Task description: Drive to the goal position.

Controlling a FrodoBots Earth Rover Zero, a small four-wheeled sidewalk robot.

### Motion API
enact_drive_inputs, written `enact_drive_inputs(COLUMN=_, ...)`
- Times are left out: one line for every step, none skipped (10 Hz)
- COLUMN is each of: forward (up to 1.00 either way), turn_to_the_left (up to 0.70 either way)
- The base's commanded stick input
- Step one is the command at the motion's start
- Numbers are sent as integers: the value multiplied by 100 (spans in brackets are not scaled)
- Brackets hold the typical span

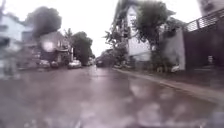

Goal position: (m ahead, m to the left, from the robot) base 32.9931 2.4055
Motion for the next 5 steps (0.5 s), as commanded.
enact_drive_inputs(forward=100, turn_to_the_left=0)
enact_drive_inputs(forward=100, turn_to_the_left=0)
enact_drive_inputs(forward=100, turn_to_the_left=0)
enact_drive_inputs(forward=100, turn_to_the_left=0)
enact_drive_inputs(forward=100, turn_to_the_left=0)
